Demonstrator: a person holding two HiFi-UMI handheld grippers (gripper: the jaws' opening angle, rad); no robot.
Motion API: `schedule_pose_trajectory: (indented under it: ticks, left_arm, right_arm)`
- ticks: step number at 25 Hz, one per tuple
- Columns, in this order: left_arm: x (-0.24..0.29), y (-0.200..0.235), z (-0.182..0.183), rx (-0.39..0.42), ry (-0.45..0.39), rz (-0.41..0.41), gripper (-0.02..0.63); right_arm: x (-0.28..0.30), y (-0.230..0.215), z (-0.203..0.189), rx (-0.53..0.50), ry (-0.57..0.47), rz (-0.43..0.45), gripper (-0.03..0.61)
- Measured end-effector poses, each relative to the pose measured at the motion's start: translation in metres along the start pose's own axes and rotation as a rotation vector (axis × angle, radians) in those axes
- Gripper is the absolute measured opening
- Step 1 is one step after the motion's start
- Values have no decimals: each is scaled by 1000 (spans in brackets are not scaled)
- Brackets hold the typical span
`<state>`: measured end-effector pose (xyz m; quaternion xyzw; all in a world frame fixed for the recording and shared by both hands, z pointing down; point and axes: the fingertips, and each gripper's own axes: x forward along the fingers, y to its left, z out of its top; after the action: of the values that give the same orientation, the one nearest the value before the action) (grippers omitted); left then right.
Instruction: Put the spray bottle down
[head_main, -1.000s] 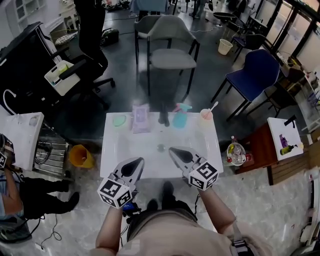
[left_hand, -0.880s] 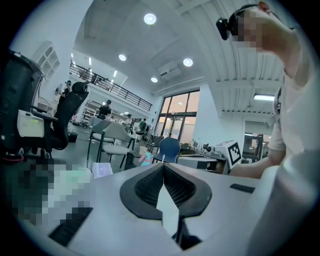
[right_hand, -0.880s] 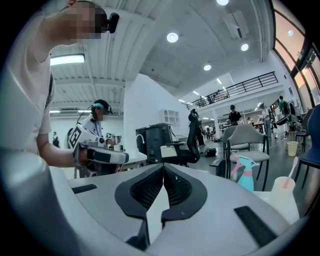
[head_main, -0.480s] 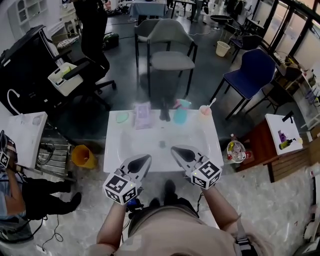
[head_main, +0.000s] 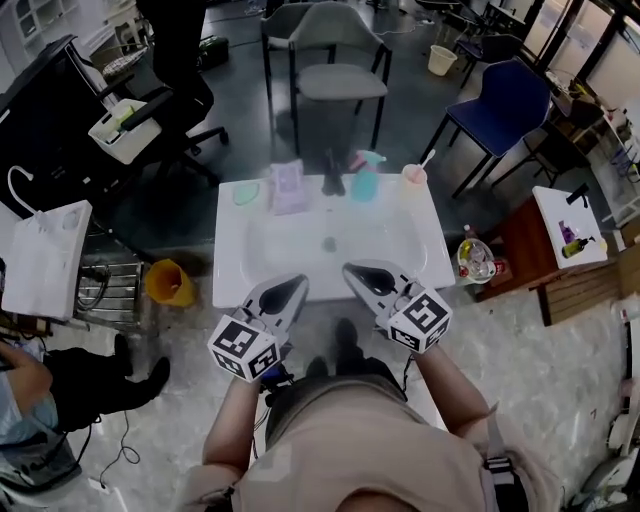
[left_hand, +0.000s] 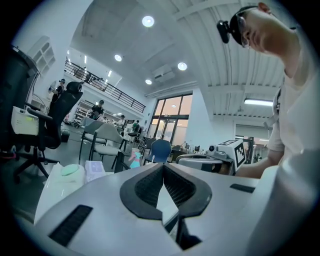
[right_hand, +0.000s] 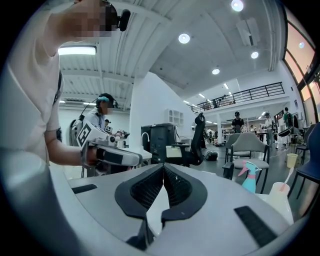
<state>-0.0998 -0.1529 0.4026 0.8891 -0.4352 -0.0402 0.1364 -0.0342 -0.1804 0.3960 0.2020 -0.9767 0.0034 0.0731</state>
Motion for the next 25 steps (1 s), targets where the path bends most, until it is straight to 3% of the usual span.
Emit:
schedule_pose_trajectory:
  ticks: [9,19,25]
  left_arm:
    - [-4,-4,-8,-34,5,-14,9]
    - [9,-30,2,-22,-28,-33,9]
    - [15,-49,2,-2,-5,-32,9]
  right_arm:
    - [-17,11,-8,32,30,-43,23]
    - [-51,7,-7,54,16,-64,21]
    - [-69,6,-6,60,-14,-51,21]
